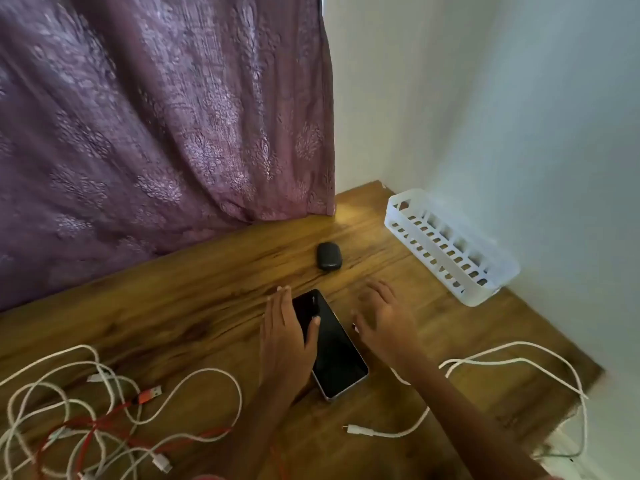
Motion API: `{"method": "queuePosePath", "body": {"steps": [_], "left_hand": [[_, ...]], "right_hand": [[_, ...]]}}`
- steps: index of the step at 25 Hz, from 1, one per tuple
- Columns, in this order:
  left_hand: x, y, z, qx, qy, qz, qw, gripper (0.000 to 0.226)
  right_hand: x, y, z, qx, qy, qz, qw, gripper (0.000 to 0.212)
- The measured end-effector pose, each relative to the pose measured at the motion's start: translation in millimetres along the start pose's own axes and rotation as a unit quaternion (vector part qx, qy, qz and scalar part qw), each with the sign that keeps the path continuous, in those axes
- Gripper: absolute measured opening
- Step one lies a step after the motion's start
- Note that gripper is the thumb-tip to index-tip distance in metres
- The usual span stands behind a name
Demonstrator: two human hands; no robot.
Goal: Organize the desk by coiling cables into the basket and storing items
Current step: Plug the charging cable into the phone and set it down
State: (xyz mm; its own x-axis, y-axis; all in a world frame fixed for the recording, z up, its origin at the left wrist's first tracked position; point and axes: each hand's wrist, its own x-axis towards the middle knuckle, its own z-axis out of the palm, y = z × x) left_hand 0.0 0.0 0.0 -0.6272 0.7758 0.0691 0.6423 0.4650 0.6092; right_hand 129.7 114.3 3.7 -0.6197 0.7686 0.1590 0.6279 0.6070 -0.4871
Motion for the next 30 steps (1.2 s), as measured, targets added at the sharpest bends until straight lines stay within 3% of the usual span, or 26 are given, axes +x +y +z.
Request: {"method": "queuePosePath", "body": {"steps": [8, 10, 12, 14, 16, 18, 22, 26, 28, 30], "left_hand": [[14, 3, 15, 0.005, 0.014, -0.024, 1.000, 0.066], [24, 8, 16, 0.006, 0.010, -0.032, 0.999, 0.064], [40, 15, 14, -0.007, 0.012, -0.035, 0.999, 0.060], [62, 24, 12, -0.014, 0.019, -0.023, 0.999, 0.059], [85, 36, 13, -0.022, 0.021, -0.018, 0.999, 0.063], [103, 45, 17, -0.017, -0.003, -0.029, 0.999, 0.072], [122, 54, 29, 0.011, -0.048, -0.077, 0.996, 0.089], [129, 54, 33, 0.001, -0.033, -0.095, 0.995, 0.074], [126, 55, 31, -0.043, -0.038, -0.091, 0.994, 0.070], [115, 55, 26, -0.155, -0.045, -0.091, 0.983, 0.069]], "right_hand": [[-15, 13, 4, -0.021, -0.014, -0.010, 1.000, 0.021], [-13, 8, -1, 0.042, -0.019, 0.042, 0.998, 0.019], [-4, 0, -10, 0.184, -0.027, 0.164, 0.969, 0.018], [8, -2, -16, 0.331, -0.010, 0.260, 0.907, 0.018], [18, 0, -22, 0.417, 0.013, 0.302, 0.857, 0.017], [25, 1, -25, 0.455, 0.021, 0.323, 0.830, 0.016], [35, 3, -29, 0.481, 0.016, 0.357, 0.800, 0.010], [36, 0, -34, 0.486, 0.028, 0.368, 0.793, 0.006], [35, -2, -36, 0.492, 0.038, 0.365, 0.790, 0.008], [34, -6, -39, 0.495, 0.046, 0.361, 0.789, 0.007]]}}
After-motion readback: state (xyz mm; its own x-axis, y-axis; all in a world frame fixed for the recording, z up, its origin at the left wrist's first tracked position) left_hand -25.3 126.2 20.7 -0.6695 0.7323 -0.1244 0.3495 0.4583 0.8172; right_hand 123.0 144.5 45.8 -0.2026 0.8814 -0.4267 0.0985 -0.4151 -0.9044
